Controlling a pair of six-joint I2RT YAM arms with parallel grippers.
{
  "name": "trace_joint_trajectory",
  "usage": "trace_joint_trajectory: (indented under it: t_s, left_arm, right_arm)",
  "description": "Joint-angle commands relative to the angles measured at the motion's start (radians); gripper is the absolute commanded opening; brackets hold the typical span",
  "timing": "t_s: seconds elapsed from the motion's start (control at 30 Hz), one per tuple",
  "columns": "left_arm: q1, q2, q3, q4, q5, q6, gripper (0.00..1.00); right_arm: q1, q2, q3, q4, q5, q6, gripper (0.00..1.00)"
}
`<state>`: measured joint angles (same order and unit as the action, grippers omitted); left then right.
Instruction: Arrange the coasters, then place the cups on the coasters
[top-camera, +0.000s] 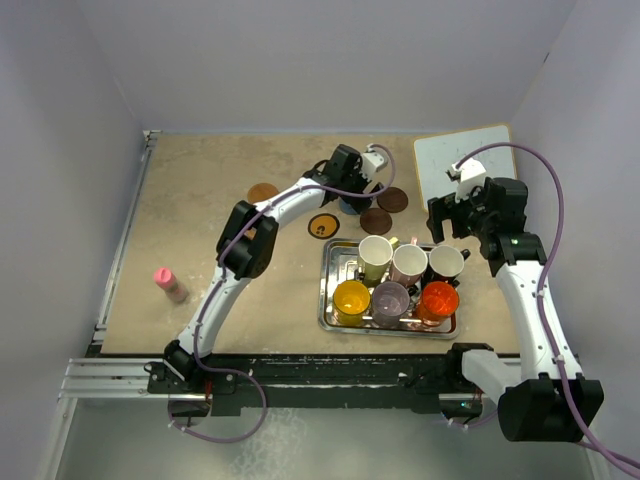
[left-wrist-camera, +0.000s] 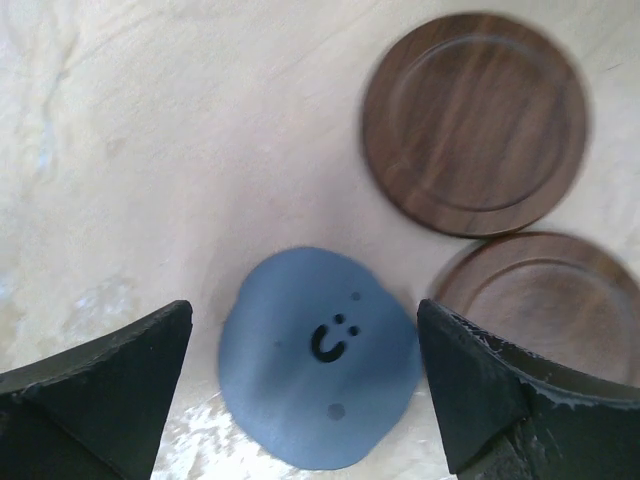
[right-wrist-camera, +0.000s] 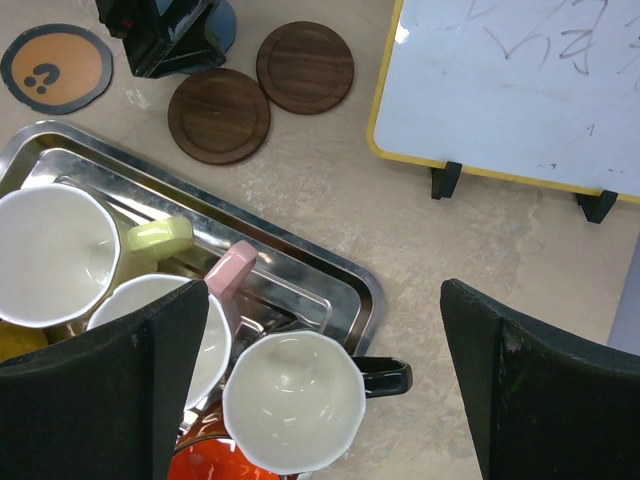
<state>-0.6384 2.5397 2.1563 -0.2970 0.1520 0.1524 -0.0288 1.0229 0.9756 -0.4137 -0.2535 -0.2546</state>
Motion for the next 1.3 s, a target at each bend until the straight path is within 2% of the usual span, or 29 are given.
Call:
trace_joint_trajectory:
  t_s: [0.0, 0.4, 0.8, 1.03, 1.27]
  left_arm:
    - [0.007, -0.001, -0.038, -0.051, -0.054, 0.053, 0.89]
    - [0.067, -0.106, -0.252, -0.031, -0.046, 0.038, 0.75]
    - [0.182, -0.224, -0.477, 0.014, -0.045, 0.027, 0.73]
    - [0.239, -0.263, -0.518, 0.005, -0.028, -0.005, 0.69]
    - [0.244, -0.276, -0.522, 0.006, -0.074, -0.006, 0.71]
  right_arm:
    - [-0.005, -0.018, 0.002, 0.019, -0.010, -0.009, 1.00]
    - [-0.005, -0.018, 0.002, 0.019, -0.013, -0.008, 1.00]
    - [-0.005, -0.021, 0.003, 0.019, -0.016, -0.007, 1.00]
    - [-0.005, -0.027, 0.003, 0.018, -0.020, -0.006, 1.00]
    - [-0.005, -0.032, 0.003, 0.018, -0.027, -0.006, 1.00]
